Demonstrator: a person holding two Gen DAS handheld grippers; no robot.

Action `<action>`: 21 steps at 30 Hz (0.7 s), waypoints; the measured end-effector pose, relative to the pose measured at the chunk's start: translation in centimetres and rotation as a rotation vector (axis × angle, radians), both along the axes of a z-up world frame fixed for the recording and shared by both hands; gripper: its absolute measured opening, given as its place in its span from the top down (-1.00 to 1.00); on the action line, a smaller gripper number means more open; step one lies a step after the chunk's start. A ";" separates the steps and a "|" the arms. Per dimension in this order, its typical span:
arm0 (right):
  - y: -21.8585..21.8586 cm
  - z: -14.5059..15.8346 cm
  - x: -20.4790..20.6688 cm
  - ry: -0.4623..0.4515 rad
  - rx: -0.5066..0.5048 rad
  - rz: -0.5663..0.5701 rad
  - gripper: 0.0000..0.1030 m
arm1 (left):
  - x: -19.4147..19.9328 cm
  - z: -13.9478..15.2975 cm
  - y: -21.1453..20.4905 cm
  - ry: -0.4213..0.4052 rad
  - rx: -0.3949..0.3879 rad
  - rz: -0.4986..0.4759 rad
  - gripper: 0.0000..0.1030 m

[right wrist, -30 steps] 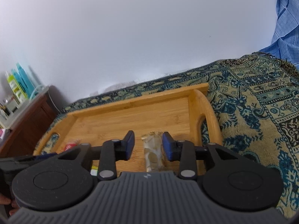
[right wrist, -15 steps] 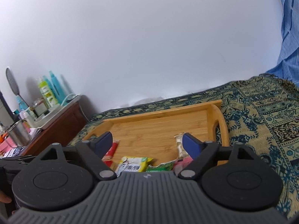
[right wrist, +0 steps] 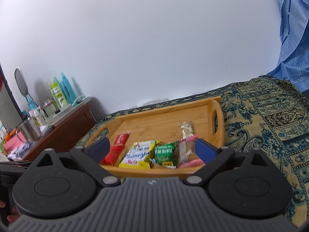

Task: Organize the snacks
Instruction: 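Move both open grippers back over the snacks on the bedspread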

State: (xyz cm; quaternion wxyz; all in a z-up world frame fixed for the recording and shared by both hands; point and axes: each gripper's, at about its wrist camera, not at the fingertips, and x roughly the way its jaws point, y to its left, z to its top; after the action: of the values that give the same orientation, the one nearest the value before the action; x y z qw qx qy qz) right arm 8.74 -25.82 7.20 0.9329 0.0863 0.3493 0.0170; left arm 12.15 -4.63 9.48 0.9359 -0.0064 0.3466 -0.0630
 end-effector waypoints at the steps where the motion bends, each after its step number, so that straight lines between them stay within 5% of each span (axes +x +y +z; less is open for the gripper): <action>1: 0.3 0.0 -0.3 0.001 -0.015 0.005 -0.95 | -0.3 -0.2 0.1 0.003 -0.002 0.005 -0.83; 21: 2.8 -1.6 -6.4 0.028 -0.152 0.015 -0.91 | -4.7 -2.8 2.9 0.048 -0.028 0.048 -0.83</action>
State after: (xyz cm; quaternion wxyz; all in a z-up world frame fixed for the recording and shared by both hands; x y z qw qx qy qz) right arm 2.39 -23.01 5.63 0.9316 0.0126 0.3632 -0.0038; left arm 7.48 -1.69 6.66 0.9284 -0.0293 0.3675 -0.0454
